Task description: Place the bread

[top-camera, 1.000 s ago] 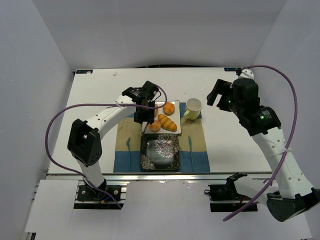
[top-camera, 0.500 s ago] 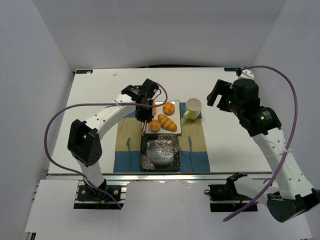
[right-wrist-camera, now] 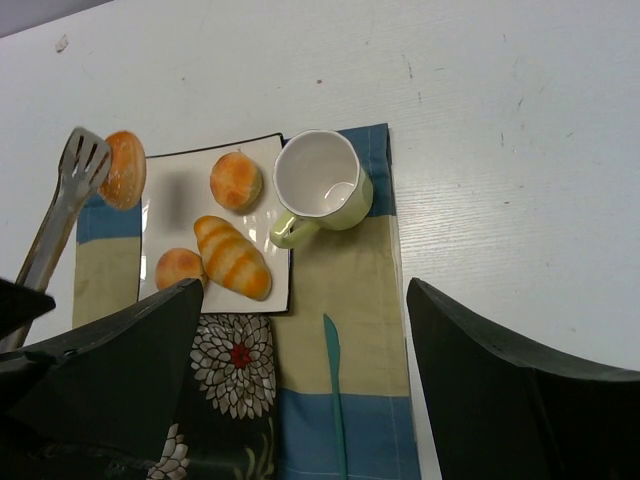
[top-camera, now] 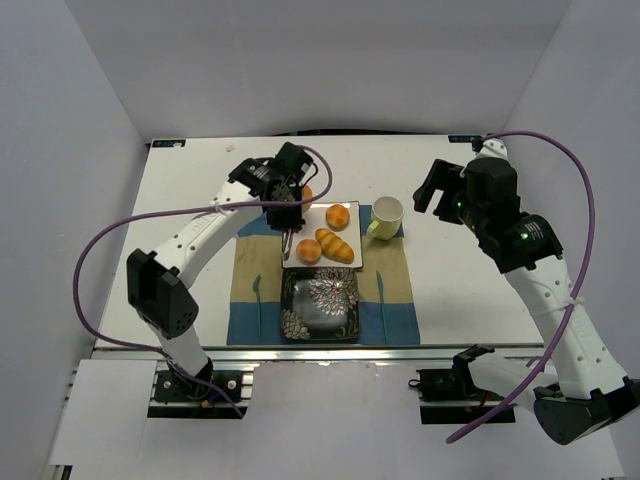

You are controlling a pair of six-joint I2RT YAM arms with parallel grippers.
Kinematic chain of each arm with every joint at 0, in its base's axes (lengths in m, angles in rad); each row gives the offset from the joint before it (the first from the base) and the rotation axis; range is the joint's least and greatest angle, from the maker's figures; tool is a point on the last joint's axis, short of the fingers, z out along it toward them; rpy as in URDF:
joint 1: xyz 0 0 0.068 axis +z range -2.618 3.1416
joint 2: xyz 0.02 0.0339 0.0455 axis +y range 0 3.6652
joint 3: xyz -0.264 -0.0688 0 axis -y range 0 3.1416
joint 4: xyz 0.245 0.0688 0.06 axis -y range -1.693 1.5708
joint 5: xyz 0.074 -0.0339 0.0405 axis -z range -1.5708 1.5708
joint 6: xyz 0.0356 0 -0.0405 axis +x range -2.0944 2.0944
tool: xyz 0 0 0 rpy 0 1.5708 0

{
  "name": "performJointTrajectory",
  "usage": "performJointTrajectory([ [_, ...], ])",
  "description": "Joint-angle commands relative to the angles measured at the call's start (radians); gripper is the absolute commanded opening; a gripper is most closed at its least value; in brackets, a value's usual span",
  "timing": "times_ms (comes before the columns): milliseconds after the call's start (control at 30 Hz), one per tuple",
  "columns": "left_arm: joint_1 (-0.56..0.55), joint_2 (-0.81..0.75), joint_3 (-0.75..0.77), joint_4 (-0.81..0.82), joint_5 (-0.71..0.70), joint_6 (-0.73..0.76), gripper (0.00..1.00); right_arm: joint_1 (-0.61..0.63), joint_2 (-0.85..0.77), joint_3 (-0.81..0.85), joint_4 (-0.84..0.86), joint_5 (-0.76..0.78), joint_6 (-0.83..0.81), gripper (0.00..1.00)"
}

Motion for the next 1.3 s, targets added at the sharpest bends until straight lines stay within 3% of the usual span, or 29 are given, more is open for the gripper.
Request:
performJointTrajectory([
  [0, -0.016, -0.183, -0.067, -0.048, 0.08, -0.042, 0.24, -0.003, -0.007, 0.026, 0.026, 0.012, -0.014, 0.89],
  [233, -0.163, -0.369, -0.254, -0.045, 0.155, -0.149, 0.24, -0.007, 0.008, 0.018, 0.038, -0.005, -0.005, 0.89],
  [467, -0.34, -0.414, -0.366, -0.022, 0.123, -0.265, 0.24, -0.007, 0.016, 0.021, 0.036, -0.008, -0.003, 0.89],
  [767, -0.421, -0.469, -0.546, 0.047, 0.092, -0.358, 0.23, -0.006, 0.002, 0.001, 0.033, -0.002, 0.001, 0.89],
  [1000, -0.481, -0.452, -0.586, 0.06, 0.066, -0.395, 0.24, -0.007, 0.001, -0.002, 0.033, -0.005, -0.002, 0.89],
  [1167, -0.489, -0.454, -0.578, 0.05, 0.059, -0.404, 0.45, -0.007, 0.002, -0.009, 0.036, -0.013, 0.0, 0.89],
  [1267, -0.492, -0.455, -0.56, 0.034, 0.053, -0.405, 0.49, -0.007, 0.001, -0.014, 0.038, -0.016, 0.001, 0.89],
])
